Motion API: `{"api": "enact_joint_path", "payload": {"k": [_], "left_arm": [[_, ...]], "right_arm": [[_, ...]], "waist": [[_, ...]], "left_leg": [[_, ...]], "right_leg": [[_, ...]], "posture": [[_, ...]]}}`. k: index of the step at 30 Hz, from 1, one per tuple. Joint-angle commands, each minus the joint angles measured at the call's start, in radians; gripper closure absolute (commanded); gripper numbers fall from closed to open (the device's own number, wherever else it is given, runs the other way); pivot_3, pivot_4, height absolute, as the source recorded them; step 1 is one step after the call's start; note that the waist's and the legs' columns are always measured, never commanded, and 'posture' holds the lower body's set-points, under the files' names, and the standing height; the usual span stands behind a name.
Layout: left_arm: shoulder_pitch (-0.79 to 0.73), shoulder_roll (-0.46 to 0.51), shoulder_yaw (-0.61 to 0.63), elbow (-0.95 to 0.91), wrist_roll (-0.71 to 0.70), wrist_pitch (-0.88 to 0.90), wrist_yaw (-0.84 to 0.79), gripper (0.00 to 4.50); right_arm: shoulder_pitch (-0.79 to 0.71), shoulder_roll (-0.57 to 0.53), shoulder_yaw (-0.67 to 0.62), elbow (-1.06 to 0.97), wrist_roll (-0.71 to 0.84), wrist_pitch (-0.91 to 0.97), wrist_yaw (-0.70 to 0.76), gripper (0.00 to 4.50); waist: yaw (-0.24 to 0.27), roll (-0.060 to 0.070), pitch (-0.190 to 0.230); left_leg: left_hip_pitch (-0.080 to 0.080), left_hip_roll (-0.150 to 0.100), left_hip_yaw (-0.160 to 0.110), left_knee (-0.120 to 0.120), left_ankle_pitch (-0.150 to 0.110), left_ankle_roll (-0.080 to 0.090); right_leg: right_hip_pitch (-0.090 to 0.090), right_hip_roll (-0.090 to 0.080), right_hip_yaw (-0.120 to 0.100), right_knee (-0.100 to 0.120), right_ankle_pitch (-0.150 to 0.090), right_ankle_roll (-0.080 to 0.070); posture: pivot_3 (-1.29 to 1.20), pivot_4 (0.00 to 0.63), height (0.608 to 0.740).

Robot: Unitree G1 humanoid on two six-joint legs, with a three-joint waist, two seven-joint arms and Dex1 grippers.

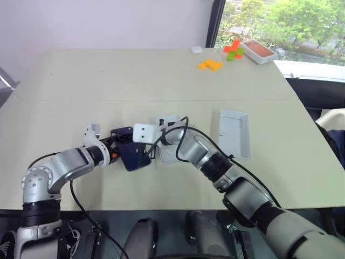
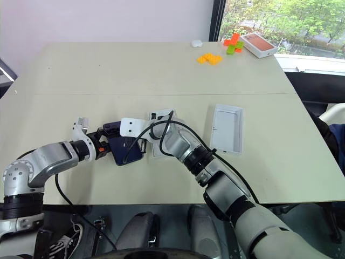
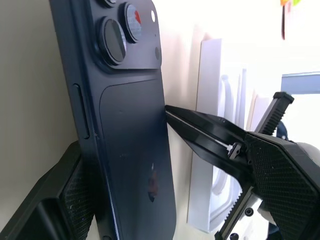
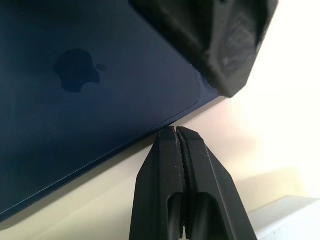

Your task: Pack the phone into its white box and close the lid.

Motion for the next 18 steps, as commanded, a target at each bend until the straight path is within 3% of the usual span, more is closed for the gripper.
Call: {"api": "enact_joint_path", "payload": {"k": [1,8,18], "left_arm": [[0.021,0.014,-0.017,0.024,0.002,0.006,-0.009,0.55],[0.045,0.024,0.019,0.040,0.002,0.032,-0.100,3.87],[0.096,0.010,0.101,0.068,0.002,0.070,-0.295,3.87]], "right_arm": [[-0.004,0.013,0.001,-0.017,0.012,-0.013,0.003,4.50],[-0.006,0.008,0.000,-0.012,0.011,-0.017,0.002,4.50],[-0.031,0.004,-0.059,-0.006,0.054,-0.017,0.002,4.50]], "waist": [[-0.001,0.000,0.000],[-0.001,-0.001,0.000],[-0.004,0.000,0.001]], "left_leg": [[0.000,0.000,0.000,0.000,0.000,0.000],[-0.001,0.001,0.000,0.000,0.000,0.000],[-0.001,0.004,0.000,0.000,0.000,-0.001]], "right_leg": [[0.000,0.000,0.000,0.000,0.000,0.000],[-0.001,0.001,0.000,0.000,0.000,0.000],[-0.002,0.004,0.000,0.000,-0.001,-0.002]], "posture": [[0.00,0.150,0.740],[0.00,0.150,0.740],[0.00,0.150,0.740]]}}
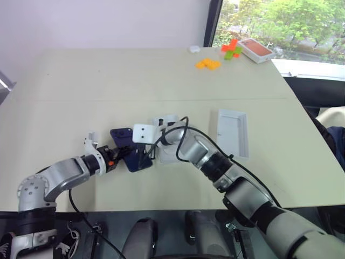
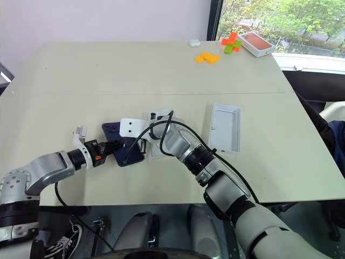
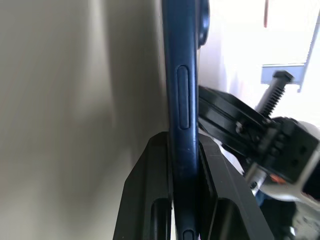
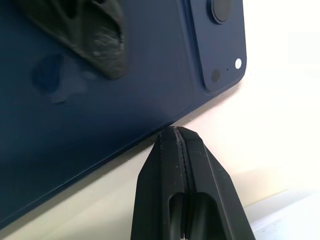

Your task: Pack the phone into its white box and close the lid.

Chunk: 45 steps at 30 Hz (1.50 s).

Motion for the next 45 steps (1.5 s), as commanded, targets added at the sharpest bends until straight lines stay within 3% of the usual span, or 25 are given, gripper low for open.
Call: {"api": "enact_joint_path", "payload": {"k": [1,8,11,17,22,24,26,31,33,36,42,45], "left_arm": [[0.007,0.017,0.054,0.004,-0.009,0.018,-0.079,3.87],[0.044,0.135,0.091,-0.014,0.067,0.048,-0.361,3.87],[0.034,0.162,0.083,0.026,0.077,0.055,-0.406,3.92],[0.018,0.161,0.031,0.066,0.174,0.070,-0.435,3.92],[0.010,0.195,0.049,0.044,0.277,0.065,-0.507,3.92],[-0.001,0.212,0.067,0.060,0.271,0.068,-0.505,3.41],[-0.004,0.229,0.075,0.060,0.267,0.079,-0.515,2.72],[0.018,0.266,0.070,0.027,0.313,0.109,-0.543,0.24],[0.021,0.264,0.070,0.023,0.323,0.111,-0.533,0.24],[0.009,0.251,0.064,0.033,0.303,0.124,-0.511,0.18],[0.001,0.237,0.054,0.050,0.364,0.129,-0.545,0.18],[-0.007,0.231,0.054,0.056,0.386,0.134,-0.564,0.18]], "right_arm": [[-0.028,0.011,-0.072,-0.027,0.066,0.024,0.012,4.50],[-0.015,0.024,-0.368,-0.306,0.445,0.366,0.128,4.50],[-0.006,-0.014,-0.405,-0.381,0.514,0.449,0.135,3.67],[0.012,-0.093,-0.323,-0.412,0.488,0.409,0.102,0.65],[0.030,-0.126,-0.231,-0.400,0.423,0.303,0.059,0.65],[0.032,-0.118,-0.228,-0.391,0.427,0.289,0.045,0.59],[0.029,-0.122,-0.214,-0.376,0.414,0.258,0.035,0.59],[0.024,-0.138,-0.155,-0.329,0.351,0.147,0.018,0.59],[0.022,-0.128,-0.135,-0.312,0.330,0.114,0.007,0.59],[0.012,-0.118,-0.105,-0.291,0.295,0.067,-0.005,1.36],[0.007,-0.120,-0.054,-0.270,0.226,-0.008,-0.006,4.35],[0.007,-0.122,-0.026,-0.260,0.187,-0.029,-0.005,4.44]], "waist": [[0.000,0.000,0.000],[0.004,-0.002,0.003],[0.003,-0.002,0.003],[-0.001,-0.002,0.003],[-0.009,-0.002,0.003],[-0.013,-0.002,0.003],[-0.016,-0.002,0.003],[-0.023,-0.002,0.003],[-0.023,-0.002,0.003],[-0.023,-0.003,0.002],[-0.023,-0.003,0.002],[-0.023,-0.003,0.002]], "left_leg": [[0.000,0.000,0.000,0.000,0.000,0.000],[-0.001,0.001,0.000,0.000,0.000,0.001],[-0.001,0.002,0.000,0.000,0.000,0.001],[-0.001,0.002,0.000,0.000,0.000,0.001],[-0.001,0.002,0.001,-0.003,0.000,0.000],[-0.001,0.003,0.000,-0.004,0.000,0.000],[-0.001,0.003,0.000,-0.005,0.000,-0.001],[-0.001,0.002,0.001,-0.005,0.000,-0.001],[-0.001,0.002,0.001,-0.007,0.000,-0.001],[-0.001,0.002,0.001,-0.010,0.001,-0.002],[-0.002,0.003,0.001,-0.012,0.001,-0.002],[-0.002,0.003,0.001,-0.012,0.002,-0.003]], "right_leg": [[0.000,0.000,0.000,0.000,0.000,0.000],[-0.001,0.001,-0.001,0.000,-0.001,-0.001],[-0.001,0.000,-0.001,0.000,-0.001,-0.002],[-0.001,0.001,-0.001,-0.001,-0.002,-0.002],[-0.003,0.001,-0.001,-0.001,-0.002,-0.003],[-0.004,0.001,-0.001,0.000,-0.002,-0.004],[-0.004,0.001,-0.001,0.000,-0.002,-0.004],[-0.004,0.000,-0.001,-0.001,-0.002,-0.004],[-0.004,0.000,-0.001,-0.001,-0.002,-0.003],[-0.006,0.000,0.000,0.000,-0.002,-0.004],[-0.010,0.001,0.000,0.000,-0.002,-0.003],[-0.010,0.001,0.000,0.000,-0.002,-0.004]], "posture": [[0.00,0.150,0.740],[0.00,0.150,0.740],[0.00,0.150,0.740],[0.00,0.150,0.740],[0.00,0.150,0.740],[0.00,0.150,0.740],[0.00,0.150,0.740],[0.00,0.150,0.740],[0.00,0.150,0.740],[0.00,0.150,0.740],[0.00,0.150,0.740],[0.00,0.150,0.740]]}}
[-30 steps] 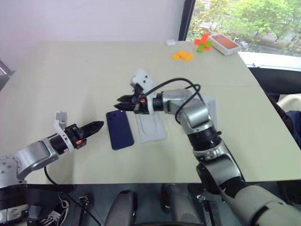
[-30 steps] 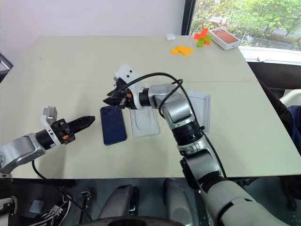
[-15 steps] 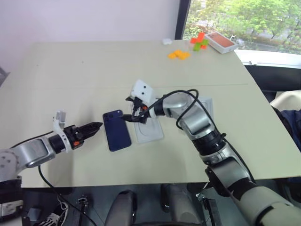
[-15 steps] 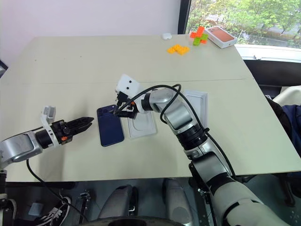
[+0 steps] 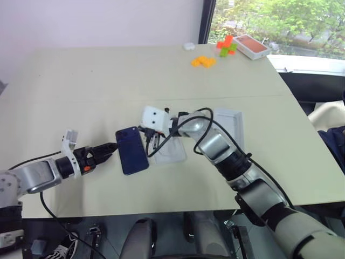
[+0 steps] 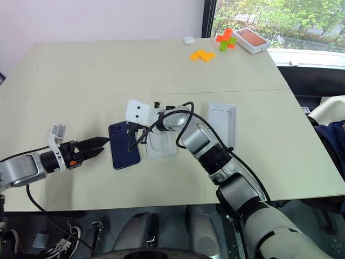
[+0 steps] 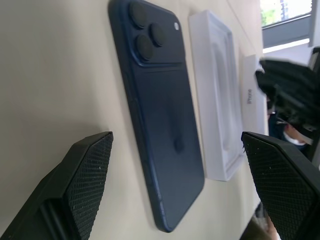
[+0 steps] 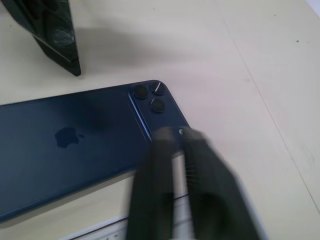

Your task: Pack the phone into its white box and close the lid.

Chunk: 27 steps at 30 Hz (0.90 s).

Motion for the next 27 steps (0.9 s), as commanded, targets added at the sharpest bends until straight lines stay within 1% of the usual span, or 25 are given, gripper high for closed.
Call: {"api": "enact_joint_path", "payload": {"k": [1,3,9,15,19,24,27], "left_arm": [[-0.019,-0.004,0.007,-0.001,0.025,0.013,-0.036,0.18],[-0.027,-0.011,0.004,0.001,0.041,0.014,-0.047,0.18],[-0.044,-0.029,0.011,0.011,0.076,0.031,-0.064,0.18],[-0.050,-0.054,0.012,0.018,0.095,0.043,-0.056,0.18],[-0.057,-0.072,0.005,-0.017,0.046,0.076,-0.010,0.18],[-0.071,-0.085,0.009,-0.030,0.030,0.079,0.027,0.18],[-0.078,-0.093,0.005,-0.023,0.034,0.077,0.054,0.18]], "right_arm": [[-0.028,0.007,0.041,-0.002,-0.053,-0.038,0.001,4.44],[-0.022,0.014,0.071,0.005,-0.083,-0.018,0.009,4.44],[-0.023,0.014,0.106,0.036,-0.128,-0.012,0.026,4.44],[-0.038,0.019,0.117,0.075,-0.164,-0.004,0.039,4.44],[-0.056,0.013,0.135,0.109,-0.213,-0.028,0.023,4.44],[-0.057,0.023,0.127,0.110,-0.219,-0.026,0.047,4.44],[-0.042,0.014,0.149,0.097,-0.230,-0.023,0.079,4.44]], "waist": [[0.000,0.000,0.000],[0.000,0.000,0.000],[0.000,0.000,0.000],[0.001,0.000,0.000],[0.003,-0.001,0.000],[0.002,-0.001,-0.001],[0.003,-0.001,-0.001]], "left_leg": [[0.000,0.000,0.000,0.000,0.000,0.000],[0.000,0.000,0.000,0.000,0.000,0.000],[0.000,0.000,0.000,0.000,0.001,-0.001],[0.001,0.000,0.000,0.000,0.001,-0.001],[0.001,0.000,-0.001,0.000,0.001,-0.002],[0.001,0.000,-0.001,0.000,0.001,-0.003],[0.001,-0.001,-0.001,0.000,0.002,-0.003]], "right_leg": [[0.000,0.000,0.000,0.000,0.000,-0.001],[0.000,0.000,0.000,0.000,-0.001,-0.001],[0.000,0.000,0.000,0.001,0.000,-0.001],[0.000,0.000,0.000,0.001,0.000,-0.001],[0.001,0.000,0.000,0.001,0.000,0.000],[0.001,0.000,0.000,0.001,0.000,0.000],[0.001,-0.001,0.000,0.001,0.001,0.000]], "posture": [[0.00,0.150,0.740],[0.00,0.150,0.740],[0.00,0.150,0.740],[0.00,0.150,0.740],[0.00,0.150,0.740],[0.00,0.150,0.740],[0.00,0.150,0.740]]}}
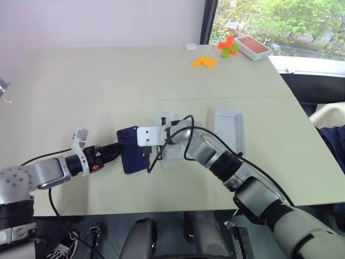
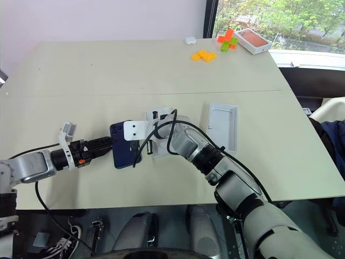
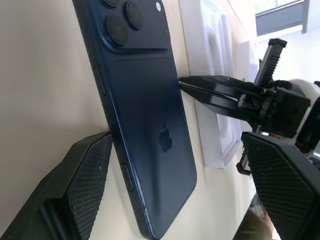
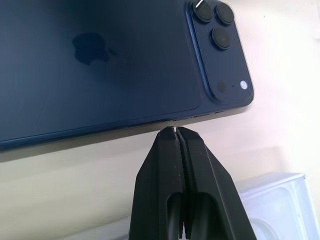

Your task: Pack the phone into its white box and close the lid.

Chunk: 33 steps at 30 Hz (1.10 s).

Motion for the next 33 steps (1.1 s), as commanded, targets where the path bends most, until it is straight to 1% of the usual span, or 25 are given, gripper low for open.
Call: {"api": "enact_joint_path", "payload": {"k": [1,7,9,15,19,22,27,29,31,33], "left_arm": [[-0.010,-0.009,0.002,-0.012,-0.010,0.006,0.031,0.18],[-0.038,-0.043,-0.008,-0.009,-0.057,0.004,0.099,0.18],[-0.049,-0.062,-0.019,-0.007,-0.096,0.003,0.144,0.18],[-0.079,-0.076,-0.038,-0.034,-0.152,-0.006,0.209,0.18],[-0.096,-0.085,-0.066,-0.054,-0.257,-0.033,0.278,0.18],[-0.095,-0.073,-0.084,-0.064,-0.336,-0.065,0.333,0.18],[-0.095,-0.045,-0.092,-0.107,-0.362,-0.109,0.341,0.18],[-0.095,-0.040,-0.104,-0.136,-0.400,-0.117,0.328,0.18],[-0.088,-0.049,-0.106,-0.128,-0.420,-0.131,0.338,0.18],[-0.072,-0.032,-0.118,-0.122,-0.411,-0.143,0.347,0.18]], "right_arm": [[0.000,-0.004,0.022,-0.031,-0.017,-0.014,0.037,4.44],[0.026,0.010,0.019,-0.043,-0.024,-0.010,0.044,4.44],[0.024,0.014,0.013,-0.041,-0.025,-0.008,0.044,4.44],[0.025,0.020,-0.001,-0.043,-0.022,-0.003,0.050,4.44],[0.025,0.024,-0.013,-0.035,-0.025,-0.003,0.050,4.44],[0.027,0.026,-0.018,-0.033,-0.028,-0.005,0.051,4.44],[0.027,0.028,-0.029,-0.026,-0.032,-0.010,0.053,4.44],[0.026,0.027,-0.032,-0.024,-0.033,-0.013,0.052,4.44],[0.026,0.026,-0.034,-0.022,-0.035,-0.015,0.052,4.44],[0.026,0.026,-0.035,-0.023,-0.037,-0.016,0.052,4.44]], "waist": [[0.000,0.000,0.000],[0.003,0.000,-0.001],[0.004,0.000,-0.001],[0.014,0.000,-0.001],[0.023,-0.001,-0.001],[0.026,-0.001,-0.001],[0.025,-0.001,-0.001],[0.026,-0.001,-0.001],[0.027,-0.001,-0.001],[0.026,-0.001,-0.001]], "left_leg": [[0.000,0.000,0.000,0.000,0.000,0.000],[0.003,0.000,-0.001,0.000,0.001,-0.001],[0.003,0.000,-0.001,0.001,0.001,-0.001],[0.004,0.000,-0.002,0.001,0.002,-0.002],[0.004,0.000,-0.002,0.001,0.002,-0.003],[0.004,0.000,-0.003,0.001,0.002,-0.003],[0.003,0.000,-0.003,0.001,0.002,-0.003],[0.003,0.000,-0.003,0.001,0.002,-0.003],[0.003,0.000,-0.003,0.001,0.002,-0.003],[0.005,0.000,-0.003,0.001,0.002,-0.003]], "right_leg": [[0.000,0.000,0.000,0.000,0.000,0.000],[0.003,0.000,0.000,0.000,0.000,0.000],[0.004,0.000,0.000,0.000,0.000,0.000],[0.006,0.000,-0.001,0.000,0.000,0.000],[0.006,0.001,-0.001,0.000,0.000,-0.001],[0.006,0.001,-0.001,0.000,0.000,-0.001],[0.005,0.001,-0.001,0.000,-0.001,-0.002],[0.005,0.001,-0.002,0.000,-0.001,-0.002],[0.006,0.000,-0.002,0.000,-0.001,-0.003],[0.008,0.000,-0.002,-0.001,-0.002,-0.003]], "posture": [[0.00,0.150,0.740],[0.00,0.150,0.740],[0.00,0.150,0.740],[0.00,0.150,0.740],[0.00,0.150,0.740],[0.00,0.150,0.740],[0.00,0.150,0.740],[0.00,0.150,0.740],[0.00,0.150,0.740],[0.00,0.150,0.740]]}}
